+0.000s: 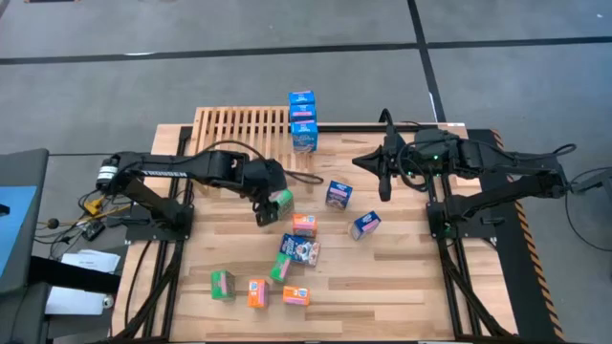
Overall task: Stack cereal on shelf
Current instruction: Put the top green cereal box on the shelf
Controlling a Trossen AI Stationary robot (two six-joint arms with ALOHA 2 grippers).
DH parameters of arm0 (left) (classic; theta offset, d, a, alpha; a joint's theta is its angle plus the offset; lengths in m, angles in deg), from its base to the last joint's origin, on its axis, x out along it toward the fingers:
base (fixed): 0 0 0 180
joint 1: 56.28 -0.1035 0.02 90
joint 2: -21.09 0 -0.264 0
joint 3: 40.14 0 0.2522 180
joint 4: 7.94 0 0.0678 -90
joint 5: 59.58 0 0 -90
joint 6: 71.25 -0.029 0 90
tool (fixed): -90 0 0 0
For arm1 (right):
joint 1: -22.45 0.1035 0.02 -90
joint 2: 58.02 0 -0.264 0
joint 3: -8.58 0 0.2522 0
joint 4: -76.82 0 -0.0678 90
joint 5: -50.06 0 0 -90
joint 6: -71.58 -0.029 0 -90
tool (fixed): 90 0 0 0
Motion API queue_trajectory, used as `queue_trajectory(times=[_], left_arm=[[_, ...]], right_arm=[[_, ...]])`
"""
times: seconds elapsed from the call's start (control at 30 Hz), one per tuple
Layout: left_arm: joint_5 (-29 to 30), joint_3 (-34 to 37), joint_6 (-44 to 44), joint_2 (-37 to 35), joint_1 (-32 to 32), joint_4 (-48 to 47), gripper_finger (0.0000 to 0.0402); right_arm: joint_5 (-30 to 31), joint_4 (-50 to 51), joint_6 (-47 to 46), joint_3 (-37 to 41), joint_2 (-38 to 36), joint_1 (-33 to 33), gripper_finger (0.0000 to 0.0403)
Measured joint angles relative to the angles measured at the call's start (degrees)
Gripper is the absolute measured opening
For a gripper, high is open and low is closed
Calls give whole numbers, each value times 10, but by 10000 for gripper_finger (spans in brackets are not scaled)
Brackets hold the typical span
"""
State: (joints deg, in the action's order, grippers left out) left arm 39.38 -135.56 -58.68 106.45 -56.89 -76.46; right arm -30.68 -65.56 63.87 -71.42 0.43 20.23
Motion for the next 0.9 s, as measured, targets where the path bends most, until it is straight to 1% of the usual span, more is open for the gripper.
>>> queue_trajectory(times=[0.07, 0.17, 0.23, 0.3, 0.4, 0.6, 0.67, 0.77, 0.9], left_arm=[[18, 9, 3, -2, -8, 0, 255], [9, 11, 8, 2, -8, 10, 255], [18, 9, 8, 11, -3, 33, 255], [37, 10, 5, 22, 0, 25, 255], [50, 10, 6, 46, 0, 23, 255], [65, 10, 7, 97, 0, 14, 255], [87, 10, 11, 111, 0, 10, 255], [110, 10, 15, 121, 0, 2, 255], [110, 10, 28, 125, -1, 2, 255]], right_arm=[[0, -2, 0, 0, 4, 0, 17], [0, 1, -9, 0, 9, 3, 17], [0, -1, -9, 0, 10, 3, 17], [0, -5, -9, 0, 15, 3, 17], [0, 3, -10, 1, 18, 4, 17], [0, -2, -20, 0, 23, 3, 17], [0, -3, -25, 0, 23, 4, 17], [-1, -1, -29, 0, 24, 5, 17], [-1, -3, -30, 0, 24, 13, 17]])
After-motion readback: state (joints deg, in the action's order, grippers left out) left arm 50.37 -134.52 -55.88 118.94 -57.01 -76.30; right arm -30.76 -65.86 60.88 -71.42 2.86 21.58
